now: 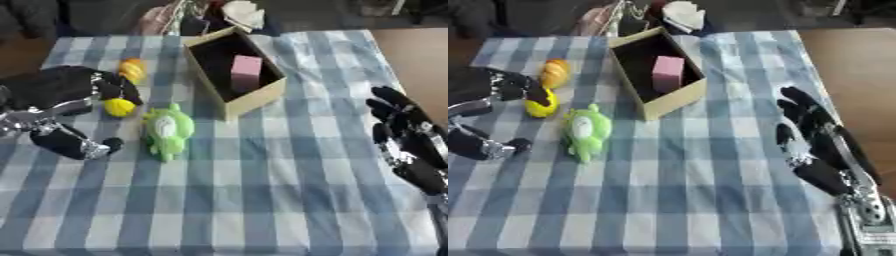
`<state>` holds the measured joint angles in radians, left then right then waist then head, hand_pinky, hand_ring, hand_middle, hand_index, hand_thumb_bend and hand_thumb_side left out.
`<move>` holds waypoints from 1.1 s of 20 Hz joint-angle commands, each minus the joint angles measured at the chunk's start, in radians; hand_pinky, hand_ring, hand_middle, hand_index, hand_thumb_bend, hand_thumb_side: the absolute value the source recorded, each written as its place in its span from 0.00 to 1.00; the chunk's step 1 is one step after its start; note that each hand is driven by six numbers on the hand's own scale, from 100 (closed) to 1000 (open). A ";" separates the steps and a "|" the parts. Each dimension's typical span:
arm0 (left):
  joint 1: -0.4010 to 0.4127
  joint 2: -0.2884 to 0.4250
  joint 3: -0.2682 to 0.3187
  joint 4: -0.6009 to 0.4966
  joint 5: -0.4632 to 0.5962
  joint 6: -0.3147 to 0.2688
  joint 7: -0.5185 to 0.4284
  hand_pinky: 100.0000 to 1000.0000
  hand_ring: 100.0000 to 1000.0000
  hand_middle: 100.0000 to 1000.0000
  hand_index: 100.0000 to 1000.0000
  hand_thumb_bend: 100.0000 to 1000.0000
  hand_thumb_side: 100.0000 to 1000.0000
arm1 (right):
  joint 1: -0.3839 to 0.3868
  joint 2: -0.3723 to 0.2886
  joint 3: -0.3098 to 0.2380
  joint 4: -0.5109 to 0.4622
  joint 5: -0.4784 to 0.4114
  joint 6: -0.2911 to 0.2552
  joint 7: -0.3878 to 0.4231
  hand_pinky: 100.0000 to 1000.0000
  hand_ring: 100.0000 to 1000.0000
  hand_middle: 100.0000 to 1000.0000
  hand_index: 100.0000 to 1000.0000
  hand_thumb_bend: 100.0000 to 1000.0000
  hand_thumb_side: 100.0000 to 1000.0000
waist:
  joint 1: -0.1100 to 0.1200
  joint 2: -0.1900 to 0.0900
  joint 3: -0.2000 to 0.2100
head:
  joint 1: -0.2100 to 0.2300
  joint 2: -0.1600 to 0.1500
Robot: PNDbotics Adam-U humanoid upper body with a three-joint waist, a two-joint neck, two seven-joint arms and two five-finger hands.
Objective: Pick up objects on the table and place them in the box.
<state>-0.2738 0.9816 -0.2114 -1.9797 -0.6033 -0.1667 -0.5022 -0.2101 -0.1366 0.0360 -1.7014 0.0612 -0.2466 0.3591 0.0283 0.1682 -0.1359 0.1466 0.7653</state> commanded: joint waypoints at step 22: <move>-0.242 -0.165 -0.149 0.351 -0.220 -0.121 -0.034 0.75 0.75 0.78 0.86 0.35 0.10 | -0.010 -0.010 0.007 -0.012 -0.007 0.001 0.007 1.00 0.96 0.97 1.00 0.00 0.36 | 0.009 -0.026 -0.021 | 0.001 0.005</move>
<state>-0.4988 0.8033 -0.3664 -1.6341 -0.8115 -0.2821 -0.5459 -0.2106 -0.1366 0.0441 -1.7010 0.0598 -0.2435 0.3631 0.0283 0.1676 -0.1577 0.1469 0.7654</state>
